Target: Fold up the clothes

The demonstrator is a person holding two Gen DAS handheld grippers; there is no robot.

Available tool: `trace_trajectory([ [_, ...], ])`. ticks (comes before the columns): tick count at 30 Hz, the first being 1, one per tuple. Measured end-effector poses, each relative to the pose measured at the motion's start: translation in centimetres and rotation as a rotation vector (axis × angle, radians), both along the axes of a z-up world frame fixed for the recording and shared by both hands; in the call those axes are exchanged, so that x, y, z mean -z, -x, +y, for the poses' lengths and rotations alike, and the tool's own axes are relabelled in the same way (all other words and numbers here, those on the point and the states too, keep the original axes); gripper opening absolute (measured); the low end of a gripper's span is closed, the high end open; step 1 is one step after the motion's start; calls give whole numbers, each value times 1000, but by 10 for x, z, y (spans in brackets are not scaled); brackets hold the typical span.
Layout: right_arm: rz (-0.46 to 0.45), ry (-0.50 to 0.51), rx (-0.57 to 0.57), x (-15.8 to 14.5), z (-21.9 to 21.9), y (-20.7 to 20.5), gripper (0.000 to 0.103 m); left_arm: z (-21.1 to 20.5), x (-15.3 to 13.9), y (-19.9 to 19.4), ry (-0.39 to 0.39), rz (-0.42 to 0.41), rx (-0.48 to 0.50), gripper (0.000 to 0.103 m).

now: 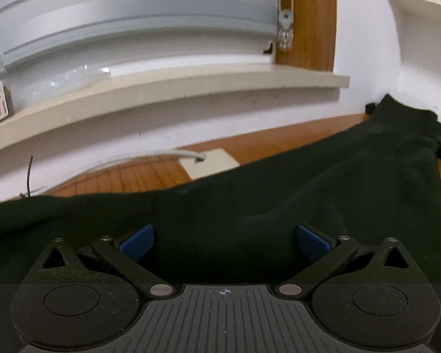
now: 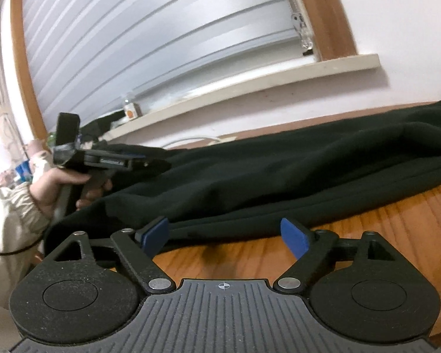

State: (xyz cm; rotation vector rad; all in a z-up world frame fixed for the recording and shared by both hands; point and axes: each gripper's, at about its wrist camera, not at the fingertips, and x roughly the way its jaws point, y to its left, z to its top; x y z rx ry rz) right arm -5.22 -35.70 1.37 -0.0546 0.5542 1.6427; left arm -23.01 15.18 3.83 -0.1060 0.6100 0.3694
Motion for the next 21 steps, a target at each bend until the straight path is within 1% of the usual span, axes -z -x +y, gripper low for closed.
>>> trace_trajectory([
  [2, -24, -5, -2, -4, 2, 0, 90, 0, 0, 0, -3, 1, 0, 103],
  [5, -53, -16, 2, -11, 8, -1, 95, 1, -1, 0, -2, -7, -1, 103],
  [7, -67, -24, 12, -15, 11, -3, 98, 3, -2, 3, 13, -19, -2, 103],
  [9, -78, -32, 29, -19, 14, -6, 103, 7, -2, 4, 36, -27, -3, 103],
  [11, -98, -34, 44, -22, 17, -8, 103, 9, -2, 4, 52, -25, 0, 103],
  [14, -127, -39, 68, -26, 23, -14, 103, 9, 0, 1, 51, -9, 1, 103],
  [19, -153, -37, 137, -32, 35, -30, 103, 8, 1, -1, 45, 3, -3, 103],
  [21, -150, -29, 157, -33, 39, -39, 103, 8, 1, -1, 46, 5, -3, 103],
])
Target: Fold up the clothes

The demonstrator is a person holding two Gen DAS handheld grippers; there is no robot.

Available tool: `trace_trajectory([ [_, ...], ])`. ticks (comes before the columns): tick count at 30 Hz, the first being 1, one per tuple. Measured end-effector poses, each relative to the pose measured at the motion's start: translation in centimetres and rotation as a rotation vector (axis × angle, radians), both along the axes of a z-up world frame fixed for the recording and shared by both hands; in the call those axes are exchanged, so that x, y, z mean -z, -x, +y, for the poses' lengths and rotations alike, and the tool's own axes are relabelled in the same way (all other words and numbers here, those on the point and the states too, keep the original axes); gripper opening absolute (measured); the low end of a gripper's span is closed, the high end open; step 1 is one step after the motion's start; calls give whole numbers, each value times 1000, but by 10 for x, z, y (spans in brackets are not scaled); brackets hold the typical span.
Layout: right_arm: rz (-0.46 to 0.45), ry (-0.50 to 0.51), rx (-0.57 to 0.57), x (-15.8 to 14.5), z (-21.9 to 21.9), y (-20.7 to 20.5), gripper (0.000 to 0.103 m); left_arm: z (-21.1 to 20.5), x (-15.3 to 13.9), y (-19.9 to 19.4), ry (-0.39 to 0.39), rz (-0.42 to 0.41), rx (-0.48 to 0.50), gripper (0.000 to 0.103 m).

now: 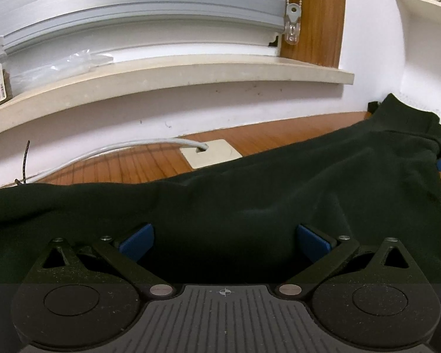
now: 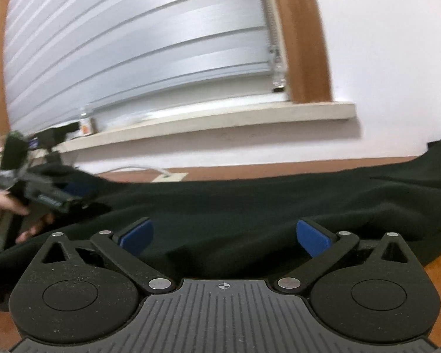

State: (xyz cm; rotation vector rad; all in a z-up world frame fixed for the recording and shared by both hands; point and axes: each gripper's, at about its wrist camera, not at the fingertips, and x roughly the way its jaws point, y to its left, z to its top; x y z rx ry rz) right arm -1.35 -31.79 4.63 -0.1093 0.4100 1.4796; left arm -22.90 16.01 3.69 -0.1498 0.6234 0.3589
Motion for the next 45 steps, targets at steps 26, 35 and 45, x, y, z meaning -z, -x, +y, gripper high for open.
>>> trace_trajectory([
  [26, 49, 19, -37, 13, 16, -44, 103, -2, 4, -6, -24, 41, -3, 103],
  [35, -6, -23, 14, 9, -3, -51, 103, 1, 4, -5, -15, 31, 0, 103],
  [45, -334, 126, 432, 9, -88, -160, 94, 0, 3, -4, -13, 30, 4, 103],
])
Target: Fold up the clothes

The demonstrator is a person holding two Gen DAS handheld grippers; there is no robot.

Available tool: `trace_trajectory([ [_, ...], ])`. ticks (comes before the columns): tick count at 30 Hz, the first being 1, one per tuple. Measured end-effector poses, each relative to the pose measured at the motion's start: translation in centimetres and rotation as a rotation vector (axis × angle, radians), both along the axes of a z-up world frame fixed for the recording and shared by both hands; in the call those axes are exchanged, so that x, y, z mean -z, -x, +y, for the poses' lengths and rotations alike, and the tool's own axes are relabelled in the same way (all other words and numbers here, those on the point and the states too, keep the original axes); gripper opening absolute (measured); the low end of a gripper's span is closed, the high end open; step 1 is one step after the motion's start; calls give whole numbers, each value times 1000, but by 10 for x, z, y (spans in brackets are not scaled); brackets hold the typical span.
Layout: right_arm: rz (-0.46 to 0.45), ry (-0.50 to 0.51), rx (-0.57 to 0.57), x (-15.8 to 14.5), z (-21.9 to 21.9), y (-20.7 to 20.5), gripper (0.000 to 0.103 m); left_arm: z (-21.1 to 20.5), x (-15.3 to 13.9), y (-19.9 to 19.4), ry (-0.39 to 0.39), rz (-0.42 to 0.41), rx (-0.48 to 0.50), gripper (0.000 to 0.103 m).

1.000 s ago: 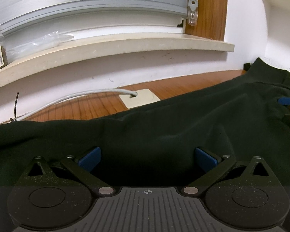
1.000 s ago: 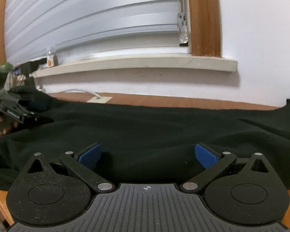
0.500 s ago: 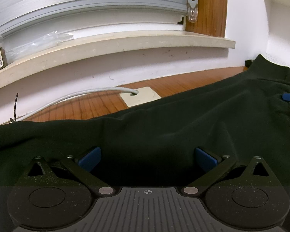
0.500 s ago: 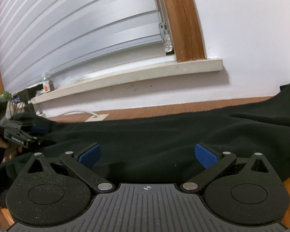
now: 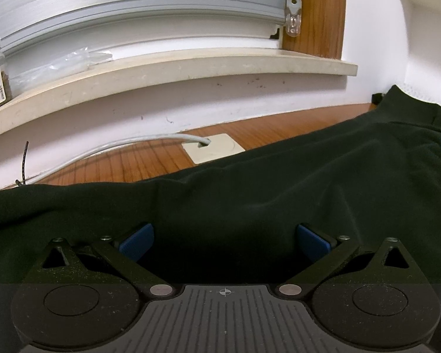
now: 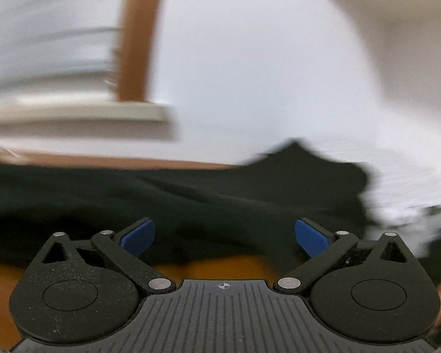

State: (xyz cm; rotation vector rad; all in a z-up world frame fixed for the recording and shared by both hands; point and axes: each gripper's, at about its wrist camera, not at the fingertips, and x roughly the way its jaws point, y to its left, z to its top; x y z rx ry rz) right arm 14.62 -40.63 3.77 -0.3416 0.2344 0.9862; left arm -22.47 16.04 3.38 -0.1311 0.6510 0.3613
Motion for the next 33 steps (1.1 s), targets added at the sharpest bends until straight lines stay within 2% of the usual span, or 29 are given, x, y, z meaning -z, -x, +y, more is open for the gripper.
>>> trace_trajectory([
  [3, -51, 77, 50, 8, -9, -18, 73, 0, 1, 1, 9, 12, 47, 103],
  [6, -49, 114, 50, 15, -12, -24, 72, -2, 2, 1, 4, 32, 111, 103],
  [11, -94, 170, 36, 28, -6, -24, 70, 1, 1, 6, 42, 6, 130, 103],
  [13, -105, 177, 32, 28, -2, -25, 57, 3, 1, 8, 60, -9, 129, 103],
  [15, -116, 176, 37, 22, 1, -29, 23, 4, 1, 9, 67, -18, 129, 103],
  [17, -132, 156, 32, 6, 4, -32, 14, 3, 1, 8, 59, -17, 127, 103],
  [22, -219, 127, 37, -38, 39, -51, 10, -2, 1, 6, 24, 0, 133, 103],
  [23, -233, 133, 35, -48, 52, -56, 10, -2, 0, 6, 23, -1, 132, 103],
  [24, -253, 136, 37, -56, 67, -62, 4, -2, 0, 7, 25, -3, 130, 103],
  [27, -288, 126, 61, -80, 116, -82, 1, 1, 0, 9, 38, -14, 120, 103],
  [30, -296, 120, 112, -92, 160, -105, 1, 1, -1, 9, 38, -13, 117, 103],
  [33, -221, 96, 134, -92, 171, -120, 2, 1, -1, 8, 37, -9, 117, 103],
])
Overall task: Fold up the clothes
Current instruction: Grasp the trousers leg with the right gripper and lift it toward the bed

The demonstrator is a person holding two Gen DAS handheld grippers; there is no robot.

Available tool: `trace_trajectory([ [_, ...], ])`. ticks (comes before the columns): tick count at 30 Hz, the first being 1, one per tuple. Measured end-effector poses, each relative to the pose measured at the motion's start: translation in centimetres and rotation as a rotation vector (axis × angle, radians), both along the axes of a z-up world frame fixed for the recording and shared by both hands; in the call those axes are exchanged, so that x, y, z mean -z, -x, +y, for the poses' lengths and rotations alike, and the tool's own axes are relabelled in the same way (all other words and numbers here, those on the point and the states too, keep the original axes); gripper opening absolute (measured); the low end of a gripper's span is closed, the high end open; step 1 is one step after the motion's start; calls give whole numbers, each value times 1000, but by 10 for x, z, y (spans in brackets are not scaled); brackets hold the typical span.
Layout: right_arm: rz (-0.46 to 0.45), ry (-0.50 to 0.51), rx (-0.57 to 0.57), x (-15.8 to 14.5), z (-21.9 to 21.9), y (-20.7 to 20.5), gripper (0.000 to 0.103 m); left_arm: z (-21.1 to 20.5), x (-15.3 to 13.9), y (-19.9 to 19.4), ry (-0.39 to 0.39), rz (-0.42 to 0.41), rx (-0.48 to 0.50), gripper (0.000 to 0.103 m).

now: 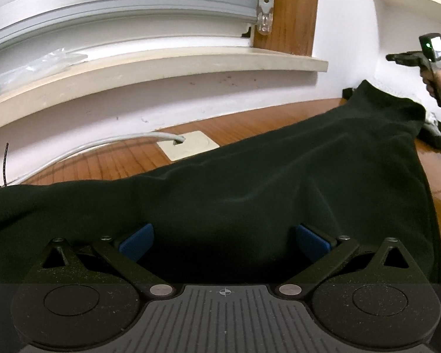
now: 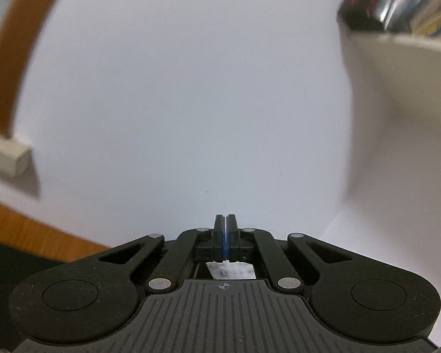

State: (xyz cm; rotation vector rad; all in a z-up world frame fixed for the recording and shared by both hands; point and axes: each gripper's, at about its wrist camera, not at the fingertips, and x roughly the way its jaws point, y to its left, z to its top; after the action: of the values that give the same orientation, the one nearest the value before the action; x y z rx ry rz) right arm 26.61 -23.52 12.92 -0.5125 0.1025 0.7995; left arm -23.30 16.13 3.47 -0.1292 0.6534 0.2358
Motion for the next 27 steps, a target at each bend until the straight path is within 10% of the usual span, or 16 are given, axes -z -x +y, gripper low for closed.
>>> trace_trajectory([
  [4, 73, -7, -19, 15, -29, -4, 4, 0, 0, 0, -2, 3, -1, 103],
  [9, 198, -20, -85, 34, -84, -17, 50, -1, 0, -1, -10, 9, -1, 103],
  [14, 331, -1, -41, 50, -100, -47, 57, -3, 0, -1, -14, 12, -4, 103],
  [19, 449, -2, -42, 64, -93, -62, 50, -3, 0, -2, -17, 15, -5, 103],
  [21, 494, -35, -23, 63, -91, -67, 24, -3, 0, -2, -20, 16, -5, 103],
  [27, 405, -74, -81, 51, -114, -31, 8, -3, 0, -1, -17, 14, -6, 103],
])
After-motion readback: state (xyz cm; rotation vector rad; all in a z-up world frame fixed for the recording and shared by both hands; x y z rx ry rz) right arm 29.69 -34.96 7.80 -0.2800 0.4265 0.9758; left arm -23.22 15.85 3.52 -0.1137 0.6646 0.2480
